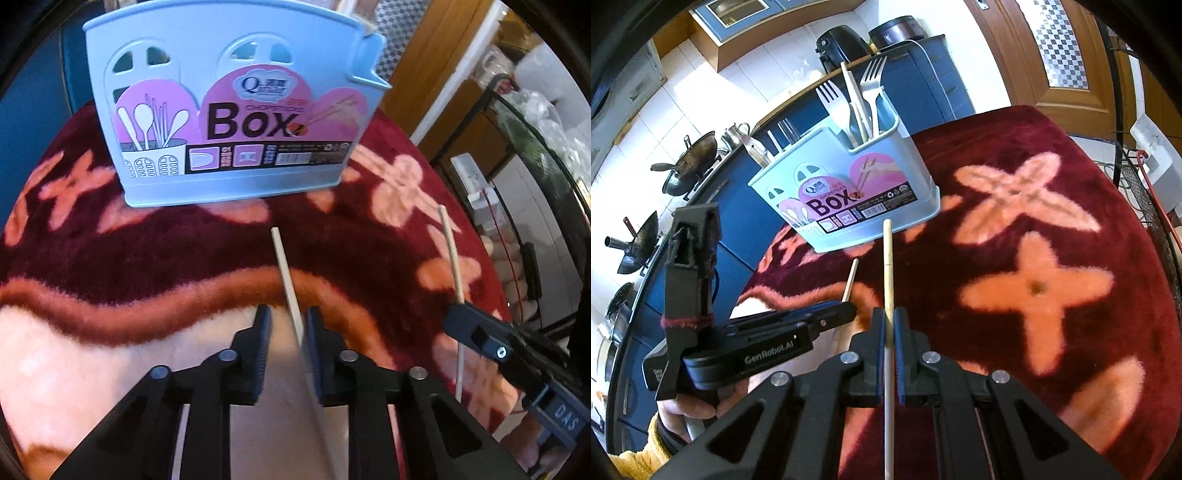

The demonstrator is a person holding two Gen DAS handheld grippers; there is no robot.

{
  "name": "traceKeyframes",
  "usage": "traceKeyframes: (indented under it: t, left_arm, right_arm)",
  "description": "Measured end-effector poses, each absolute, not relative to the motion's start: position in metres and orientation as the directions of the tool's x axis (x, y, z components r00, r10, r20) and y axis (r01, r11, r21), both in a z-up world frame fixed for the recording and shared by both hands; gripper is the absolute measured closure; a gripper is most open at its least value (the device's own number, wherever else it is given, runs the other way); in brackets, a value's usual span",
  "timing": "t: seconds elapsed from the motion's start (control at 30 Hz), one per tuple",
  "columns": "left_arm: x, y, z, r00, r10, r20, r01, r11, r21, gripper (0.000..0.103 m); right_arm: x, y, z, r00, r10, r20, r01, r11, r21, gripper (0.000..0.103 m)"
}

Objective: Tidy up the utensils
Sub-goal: 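Carry both chopsticks up to the holder with the left and right tools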

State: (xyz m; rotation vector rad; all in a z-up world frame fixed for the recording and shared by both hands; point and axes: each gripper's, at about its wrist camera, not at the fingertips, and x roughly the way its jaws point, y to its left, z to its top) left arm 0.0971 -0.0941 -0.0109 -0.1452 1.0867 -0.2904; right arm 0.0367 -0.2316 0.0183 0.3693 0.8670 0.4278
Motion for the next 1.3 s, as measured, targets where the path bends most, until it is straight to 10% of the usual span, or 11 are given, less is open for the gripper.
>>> traceKeyframes:
  t: [0.5, 1.3]
  left_arm:
    - [0.077, -0.058, 0.027, 0.567, -0.442, -0.695, 0.173, 0.889, -0.423, 0.099]
    - [0.139, -0.003, 0.169, 0.900, -0.249, -0.358, 0.158, 0.952, -0.263, 0.099]
  right_arm:
    - [0.036, -0.220, 0.047, 0.654, 0.521, -0.548, -0.282, 0.840, 0.463, 0.097]
    - [0.116, -0.202, 0.137, 0.857, 0.417, -0.303, -0.323, 0.893, 0.313, 0.097]
